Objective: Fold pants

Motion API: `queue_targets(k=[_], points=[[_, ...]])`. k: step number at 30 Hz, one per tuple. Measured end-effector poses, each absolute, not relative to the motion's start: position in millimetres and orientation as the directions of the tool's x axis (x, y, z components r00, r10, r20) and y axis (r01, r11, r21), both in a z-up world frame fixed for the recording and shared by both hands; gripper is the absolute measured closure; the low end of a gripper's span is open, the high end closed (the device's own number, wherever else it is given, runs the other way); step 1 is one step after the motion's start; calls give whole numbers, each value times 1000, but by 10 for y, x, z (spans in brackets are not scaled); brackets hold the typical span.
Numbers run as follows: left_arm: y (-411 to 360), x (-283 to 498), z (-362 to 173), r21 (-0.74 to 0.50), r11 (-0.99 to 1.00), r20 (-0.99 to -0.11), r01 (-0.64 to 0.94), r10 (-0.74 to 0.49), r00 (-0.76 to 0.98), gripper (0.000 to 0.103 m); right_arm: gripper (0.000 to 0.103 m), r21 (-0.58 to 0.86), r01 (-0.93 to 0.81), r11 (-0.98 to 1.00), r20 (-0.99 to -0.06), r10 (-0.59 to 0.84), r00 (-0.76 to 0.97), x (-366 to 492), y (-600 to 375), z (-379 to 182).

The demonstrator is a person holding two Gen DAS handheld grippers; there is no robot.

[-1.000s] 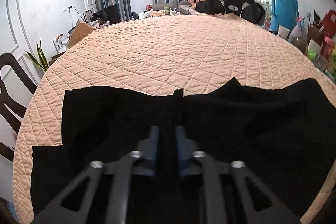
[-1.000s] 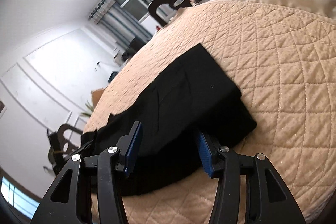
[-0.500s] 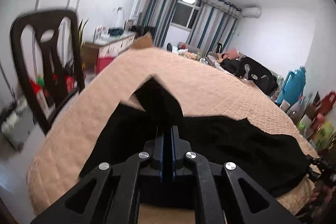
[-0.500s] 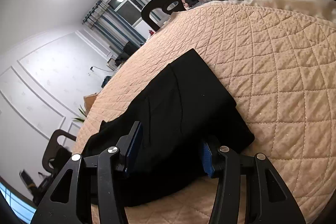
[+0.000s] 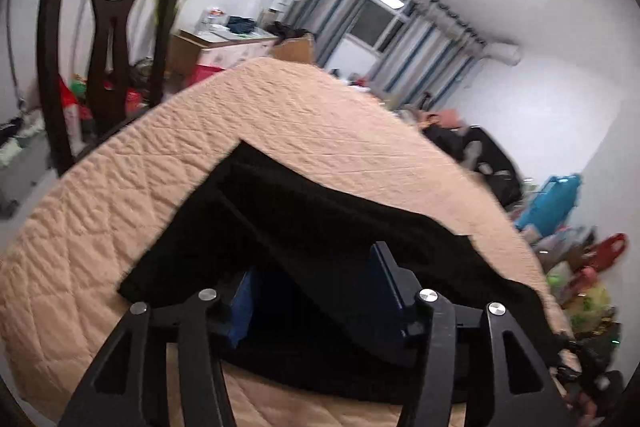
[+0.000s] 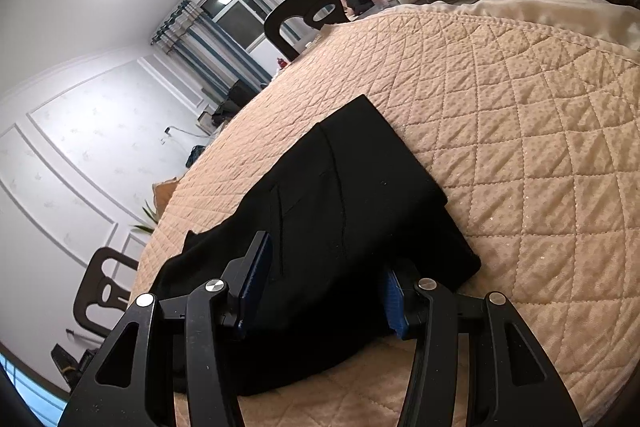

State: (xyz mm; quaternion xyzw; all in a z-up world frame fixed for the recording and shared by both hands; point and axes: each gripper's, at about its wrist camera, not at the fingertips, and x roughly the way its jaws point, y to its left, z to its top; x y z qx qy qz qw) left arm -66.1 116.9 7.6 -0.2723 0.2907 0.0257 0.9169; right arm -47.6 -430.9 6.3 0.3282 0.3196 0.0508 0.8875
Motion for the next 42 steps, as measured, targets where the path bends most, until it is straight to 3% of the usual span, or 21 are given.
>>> queue_targets(k=[1, 2, 3, 4, 5, 11, 16, 17, 21, 26, 28, 34, 38, 42], points=[[1204, -613, 36, -480, 847, -570, -231, -101, 815, 67, 52, 612, 127, 780, -536, 291, 793, -473, -4320, 67], [1236, -567, 1, -476, 843, -590, -250, -95, 802, 93, 54, 605, 141, 784, -543, 276, 793, -463, -4334, 76], [1277, -527, -10, -469, 843, -604, -263, -89, 792, 98, 66, 591, 159, 791, -556, 257, 790, -448, -4351, 84], [1307, -499, 1, -467, 843, -606, -266, -87, 791, 98, 87, 578, 175, 797, -570, 241, 785, -426, -4375, 87], [1316, -501, 37, -466, 846, -598, -261, -83, 797, 99, 89, 580, 180, 795, -574, 242, 783, -416, -4399, 87], [1342, -811, 273, -446, 863, -536, -236, -47, 843, 99, 92, 578, 141, 804, -532, 240, 812, -636, -4424, 238], [1379, -655, -60, -416, 850, -669, -323, -45, 742, 98, 92, 578, 191, 793, -584, 239, 776, -593, -4521, 1], [1394, -673, -54, -426, 845, -661, -323, -47, 748, 97, 92, 566, 190, 802, -588, 230, 776, -597, -4507, 25], [1463, -762, 99, -405, 836, -661, -370, 12, 750, 93, 78, 508, 211, 835, -596, 164, 786, -696, -4520, 147], [1708, -900, 325, -387, 814, -602, -434, 134, 787, 66, 77, 401, 335, 853, -576, -49, 816, -927, -4673, 355], [1745, -791, 395, -381, 835, -583, -397, 117, 804, 62, 76, 382, 333, 862, -550, -78, 832, -934, -4671, 460], [1466, -55, 258, -239, 951, -664, -198, -12, 748, 60, 76, 358, 138, 923, -499, 64, 864, -685, -4216, 570], [1331, 231, 94, -116, 982, -717, -147, 20, 696, 60, 76, 350, 35, 936, -503, 156, 850, -521, -3953, 513], [1292, 338, 28, -71, 987, -739, -141, 43, 672, 60, 76, 347, -13, 938, -515, 202, 833, -438, -3816, 463]])
